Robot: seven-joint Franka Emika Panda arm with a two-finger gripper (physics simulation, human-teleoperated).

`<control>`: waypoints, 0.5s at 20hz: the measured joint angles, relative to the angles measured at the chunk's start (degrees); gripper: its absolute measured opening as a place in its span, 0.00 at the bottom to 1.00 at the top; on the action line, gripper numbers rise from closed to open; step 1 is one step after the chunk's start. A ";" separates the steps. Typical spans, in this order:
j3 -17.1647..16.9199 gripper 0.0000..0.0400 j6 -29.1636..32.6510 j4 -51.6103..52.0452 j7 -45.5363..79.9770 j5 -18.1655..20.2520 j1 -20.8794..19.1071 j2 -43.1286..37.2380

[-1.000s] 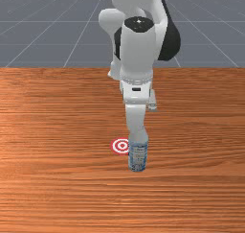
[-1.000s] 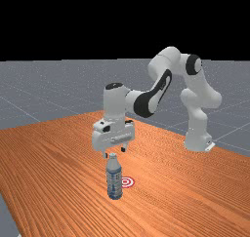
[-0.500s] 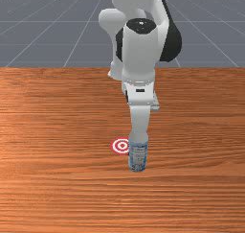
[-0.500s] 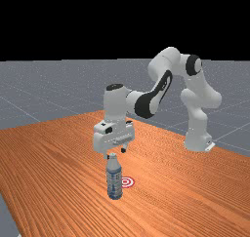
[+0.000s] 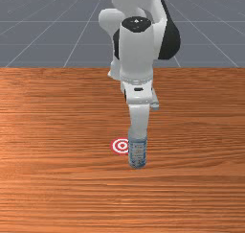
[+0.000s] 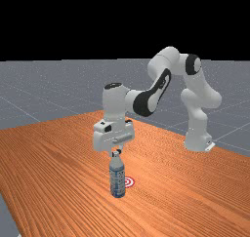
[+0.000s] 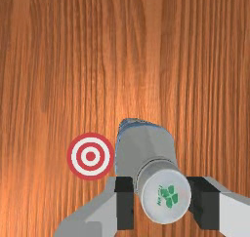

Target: Pick up the bottle and put it on the marker

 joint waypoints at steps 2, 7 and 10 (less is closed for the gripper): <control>-0.98 0.39 -0.15 0.09 2.10 -1.35 0.84 -0.04; -3.00 0.39 -0.13 -0.28 8.22 0.15 0.05 -0.27; -1.77 0.39 -0.27 -0.40 -0.29 -0.01 -2.42 -0.36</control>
